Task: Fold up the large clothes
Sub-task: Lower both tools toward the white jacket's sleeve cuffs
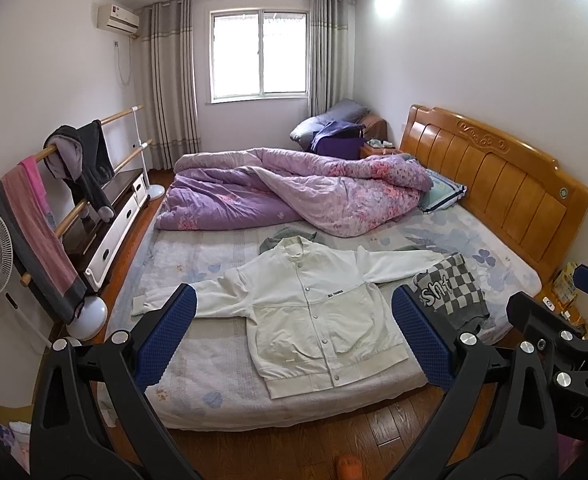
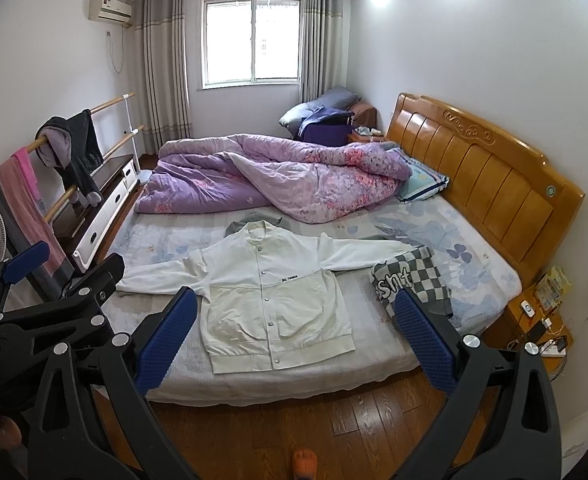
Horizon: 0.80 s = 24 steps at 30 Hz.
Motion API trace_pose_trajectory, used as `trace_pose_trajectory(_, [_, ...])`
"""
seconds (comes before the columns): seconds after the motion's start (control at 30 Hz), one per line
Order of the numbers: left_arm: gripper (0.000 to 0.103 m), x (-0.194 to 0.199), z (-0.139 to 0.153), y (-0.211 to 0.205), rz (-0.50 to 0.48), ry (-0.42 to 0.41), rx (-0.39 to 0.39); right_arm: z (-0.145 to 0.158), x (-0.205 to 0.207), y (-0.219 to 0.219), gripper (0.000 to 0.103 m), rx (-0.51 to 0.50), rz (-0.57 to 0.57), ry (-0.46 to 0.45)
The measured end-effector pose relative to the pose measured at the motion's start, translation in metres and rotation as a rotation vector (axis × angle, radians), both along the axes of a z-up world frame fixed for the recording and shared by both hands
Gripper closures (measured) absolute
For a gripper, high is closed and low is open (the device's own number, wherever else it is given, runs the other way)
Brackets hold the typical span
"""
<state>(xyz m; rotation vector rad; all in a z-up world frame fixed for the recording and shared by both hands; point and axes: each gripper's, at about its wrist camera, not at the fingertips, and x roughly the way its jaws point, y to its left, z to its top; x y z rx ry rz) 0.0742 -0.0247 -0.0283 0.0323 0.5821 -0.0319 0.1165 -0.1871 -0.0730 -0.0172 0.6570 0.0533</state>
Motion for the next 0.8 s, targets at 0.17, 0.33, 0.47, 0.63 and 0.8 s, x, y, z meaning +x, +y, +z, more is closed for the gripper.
trace_pose_trajectory(0.17, [0.005, 0.050, -0.015, -0.010, 0.022, 0.021, 0.007, -0.014, 0.049, -0.007, 0.008, 0.003, 0.029, 0.016])
trace_pose_trajectory(0.33, [0.005, 0.119, -0.026, -0.019, 0.059, 0.043, -0.002, -0.026, 0.112, -0.017, 0.008, -0.021, 0.086, 0.050])
trace_pose_trajectory(0.47, [0.005, 0.178, -0.036, -0.034, 0.084, 0.065, 0.028, -0.035, 0.170, -0.025, 0.008, -0.032, 0.130, 0.089])
trace_pose_trajectory(0.63, [0.005, 0.239, -0.059, -0.030, 0.131, 0.138, 0.016, -0.051, 0.226, -0.023, 0.008, -0.051, 0.175, 0.123])
trace_pose_trajectory(0.8, [0.005, 0.282, -0.094, -0.005, 0.193, 0.217, 0.027, -0.080, 0.274, 0.003, 0.008, -0.063, 0.243, 0.210])
